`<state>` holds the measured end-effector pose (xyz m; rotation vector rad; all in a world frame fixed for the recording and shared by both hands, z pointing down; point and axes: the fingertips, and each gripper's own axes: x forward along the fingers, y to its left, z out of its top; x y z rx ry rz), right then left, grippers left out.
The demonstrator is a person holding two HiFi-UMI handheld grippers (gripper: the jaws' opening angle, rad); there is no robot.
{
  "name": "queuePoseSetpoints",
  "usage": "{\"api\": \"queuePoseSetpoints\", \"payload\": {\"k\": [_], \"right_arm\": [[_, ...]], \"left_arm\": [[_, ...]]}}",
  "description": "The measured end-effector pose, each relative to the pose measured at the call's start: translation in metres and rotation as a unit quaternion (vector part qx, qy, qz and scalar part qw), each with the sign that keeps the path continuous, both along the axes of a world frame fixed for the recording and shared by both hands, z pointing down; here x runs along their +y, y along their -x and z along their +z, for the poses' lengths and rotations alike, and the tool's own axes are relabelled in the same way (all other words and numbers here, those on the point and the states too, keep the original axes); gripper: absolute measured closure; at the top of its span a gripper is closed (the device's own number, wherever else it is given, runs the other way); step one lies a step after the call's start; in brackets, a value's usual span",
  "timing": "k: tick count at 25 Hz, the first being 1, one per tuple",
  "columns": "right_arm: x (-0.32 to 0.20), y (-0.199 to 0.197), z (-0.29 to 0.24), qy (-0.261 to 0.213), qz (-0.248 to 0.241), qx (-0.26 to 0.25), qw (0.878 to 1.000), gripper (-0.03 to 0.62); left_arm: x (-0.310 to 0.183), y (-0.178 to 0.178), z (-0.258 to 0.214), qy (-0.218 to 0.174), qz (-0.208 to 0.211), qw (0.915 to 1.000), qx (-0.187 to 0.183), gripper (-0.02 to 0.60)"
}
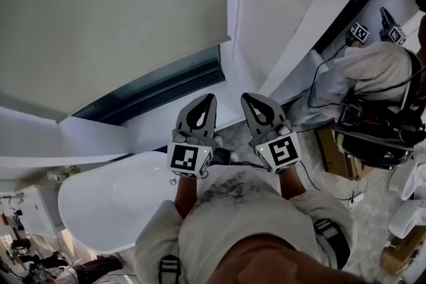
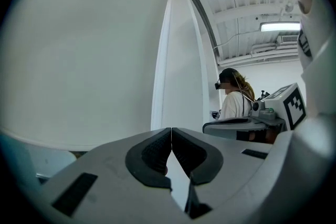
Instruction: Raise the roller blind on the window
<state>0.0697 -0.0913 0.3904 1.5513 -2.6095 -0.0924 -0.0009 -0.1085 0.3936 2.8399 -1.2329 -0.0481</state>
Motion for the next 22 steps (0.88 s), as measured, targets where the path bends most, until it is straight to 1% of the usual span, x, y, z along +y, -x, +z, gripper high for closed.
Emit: {"api": "queuePoseSetpoints", "payload": {"k": [2,6,10,14,18,22], "right_arm": [[-0.008,0.002,-0.003,-0.004,0.005,0.000,1.000,0.531],[-0.019,0.003,0.005,0.021,0.019,0.002,1.000,0.531],[-0.030,0.002,0.007,0.021,0.033,0.005,0.999,0.531],[-0.041,-0.001,0.004,0.005,0.051,0.008,0.999,0.531],[-0.048,-0.003,0.008,0.019,0.072,0.011,0.997,0.531],[-0.057,-0.004,0.009,0.021,0.087,0.016,0.996,0.531]], "left_arm": [[-0.009,-0.002,-0.001,0.001,0.010,0.9999,0.001,0.571],[-0.025,-0.005,0.002,0.006,0.029,0.9996,0.002,0.571],[-0.040,-0.011,0.005,0.008,0.053,0.9986,0.004,0.571],[-0.053,-0.021,0.005,0.008,0.079,0.9968,0.010,0.571],[-0.066,-0.026,0.003,0.008,0.102,0.9946,0.015,0.571],[-0.078,-0.031,0.003,0.010,0.127,0.9918,0.016,0.571]]}}
